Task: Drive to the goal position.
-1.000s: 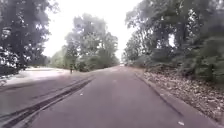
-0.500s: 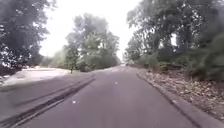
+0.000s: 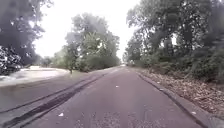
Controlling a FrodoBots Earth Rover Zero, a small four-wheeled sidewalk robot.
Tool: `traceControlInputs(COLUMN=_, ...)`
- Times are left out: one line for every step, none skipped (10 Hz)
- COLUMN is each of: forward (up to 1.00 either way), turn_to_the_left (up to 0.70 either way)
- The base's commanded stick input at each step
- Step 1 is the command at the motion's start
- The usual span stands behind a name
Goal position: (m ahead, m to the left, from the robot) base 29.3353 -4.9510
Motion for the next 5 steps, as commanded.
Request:
traceControlInputs(forward=0.85, turn_to_the_left=-0.34)
traceControlInputs(forward=0.85, turn_to_the_left=-0.19)
traceControlInputs(forward=0.85, turn_to_the_left=-0.02)
traceControlInputs(forward=0.85, turn_to_the_left=0.00)
traceControlInputs(forward=0.85, turn_to_the_left=0.00)
